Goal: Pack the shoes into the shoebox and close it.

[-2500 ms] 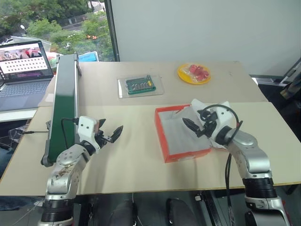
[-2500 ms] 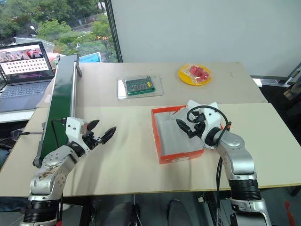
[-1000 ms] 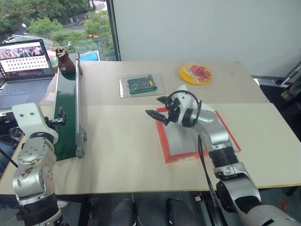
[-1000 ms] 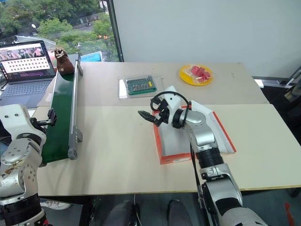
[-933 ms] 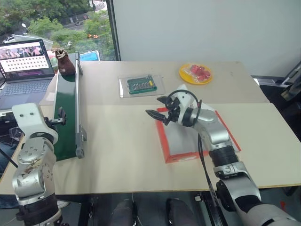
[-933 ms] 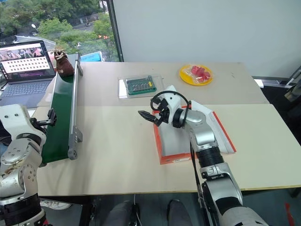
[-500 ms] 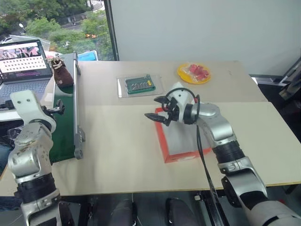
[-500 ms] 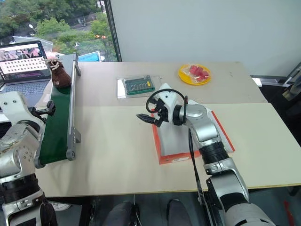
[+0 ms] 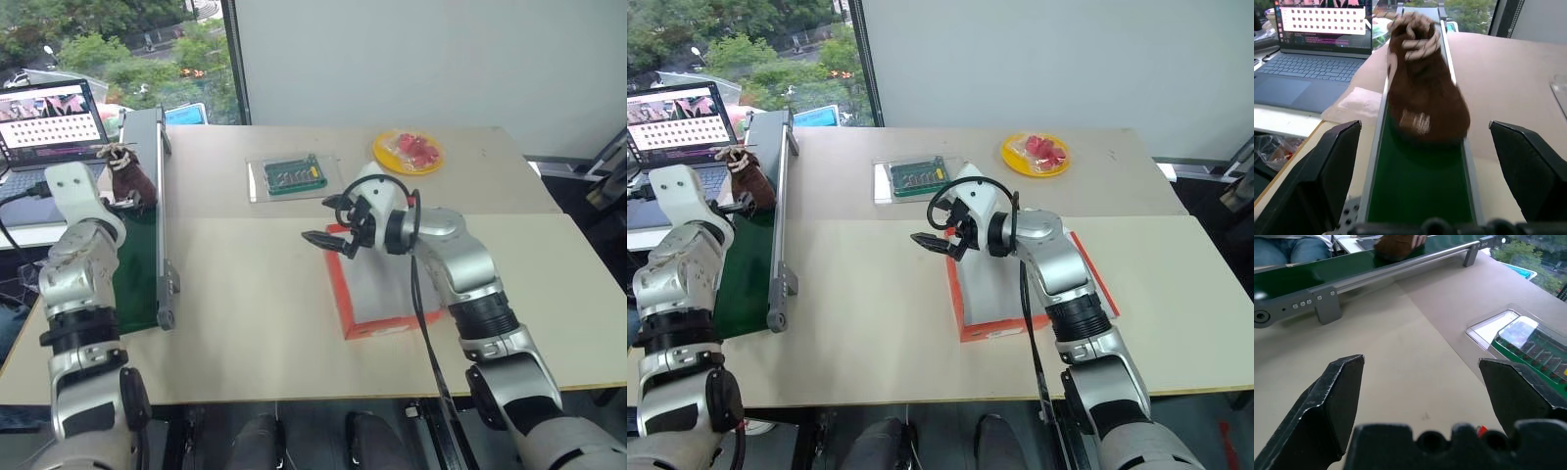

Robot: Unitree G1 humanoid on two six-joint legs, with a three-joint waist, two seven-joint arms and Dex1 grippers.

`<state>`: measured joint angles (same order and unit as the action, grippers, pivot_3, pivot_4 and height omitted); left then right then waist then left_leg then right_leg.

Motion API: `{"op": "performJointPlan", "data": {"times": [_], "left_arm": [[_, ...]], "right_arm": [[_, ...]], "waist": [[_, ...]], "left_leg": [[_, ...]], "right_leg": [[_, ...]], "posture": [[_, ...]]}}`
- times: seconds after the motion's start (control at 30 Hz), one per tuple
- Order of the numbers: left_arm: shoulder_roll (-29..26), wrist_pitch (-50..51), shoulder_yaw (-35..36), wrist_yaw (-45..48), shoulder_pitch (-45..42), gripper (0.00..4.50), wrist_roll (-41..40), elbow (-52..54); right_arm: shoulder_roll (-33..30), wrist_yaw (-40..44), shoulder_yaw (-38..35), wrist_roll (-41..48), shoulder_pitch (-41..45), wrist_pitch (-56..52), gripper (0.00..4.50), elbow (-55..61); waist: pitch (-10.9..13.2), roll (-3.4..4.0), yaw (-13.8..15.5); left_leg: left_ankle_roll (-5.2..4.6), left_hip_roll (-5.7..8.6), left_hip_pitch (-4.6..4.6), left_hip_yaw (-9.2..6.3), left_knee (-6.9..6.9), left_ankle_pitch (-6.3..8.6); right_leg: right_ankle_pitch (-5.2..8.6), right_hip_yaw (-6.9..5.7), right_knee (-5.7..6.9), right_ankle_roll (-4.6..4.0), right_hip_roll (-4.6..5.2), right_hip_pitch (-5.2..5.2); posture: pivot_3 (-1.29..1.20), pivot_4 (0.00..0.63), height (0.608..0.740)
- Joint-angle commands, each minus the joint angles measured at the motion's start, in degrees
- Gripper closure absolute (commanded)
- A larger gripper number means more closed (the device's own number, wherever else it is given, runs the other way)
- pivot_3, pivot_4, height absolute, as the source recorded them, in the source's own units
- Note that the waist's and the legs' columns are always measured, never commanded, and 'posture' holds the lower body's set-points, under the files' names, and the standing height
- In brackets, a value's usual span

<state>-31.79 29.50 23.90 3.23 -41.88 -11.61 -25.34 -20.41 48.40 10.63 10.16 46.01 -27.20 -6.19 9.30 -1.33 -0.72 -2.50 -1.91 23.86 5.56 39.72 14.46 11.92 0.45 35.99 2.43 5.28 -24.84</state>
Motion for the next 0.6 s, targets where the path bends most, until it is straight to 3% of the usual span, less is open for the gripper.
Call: {"op": "performJointPlan", "data": {"times": [0.03, 0.3, 0.4, 0.6], "left_arm": [[-1.29, -4.31, -1.14, -0.43, -4.04, 0.00, 1.56, -6.58], [-1.15, -8.94, 0.65, -3.31, -9.12, 0.00, 0.48, -20.12], [-0.60, -8.78, 2.04, -4.09, -9.24, 0.73, -1.02, -22.23], [0.36, -9.42, 1.86, -4.92, -8.39, 2.99, -1.54, -20.59]], "right_arm": [[-0.62, -0.71, -1.35, 0.65, 0.03, -0.54, 0.05, 3.15], [-1.90, -1.64, -1.34, 0.32, -0.39, -1.67, 0.05, 4.08], [-2.34, -1.86, -1.17, -0.16, -0.20, -1.59, 0.00, 3.78], [-2.64, -2.02, -0.89, -0.74, 0.67, -1.29, 0.00, 2.70]], "waist": [[0.00, 0.00, -0.06], [0.00, -0.02, -0.24], [0.01, -0.02, -0.16], [0.00, -0.03, -0.13]], "left_leg": [[0.06, 0.00, 0.01, 0.01, -0.01, -0.04], [0.24, -0.01, 0.40, 0.24, 0.05, -0.15], [0.21, -0.02, 0.39, 0.39, 0.06, -0.13], [0.09, -0.03, 0.30, 0.41, 0.07, -0.08]], "right_leg": [[0.00, -0.01, -0.02, 0.00, 0.00, -0.01], [-0.01, -0.06, 0.00, 0.01, -0.01, -0.36], [-0.01, -0.05, 0.01, 0.02, 0.00, -0.35], [-0.02, -0.06, 0.14, -0.01, -0.01, -0.32]], "posture": [[0.00, 0.150, 0.740], [0.00, 0.150, 0.740], [0.00, 0.150, 0.740], [0.00, 0.150, 0.740]]}}
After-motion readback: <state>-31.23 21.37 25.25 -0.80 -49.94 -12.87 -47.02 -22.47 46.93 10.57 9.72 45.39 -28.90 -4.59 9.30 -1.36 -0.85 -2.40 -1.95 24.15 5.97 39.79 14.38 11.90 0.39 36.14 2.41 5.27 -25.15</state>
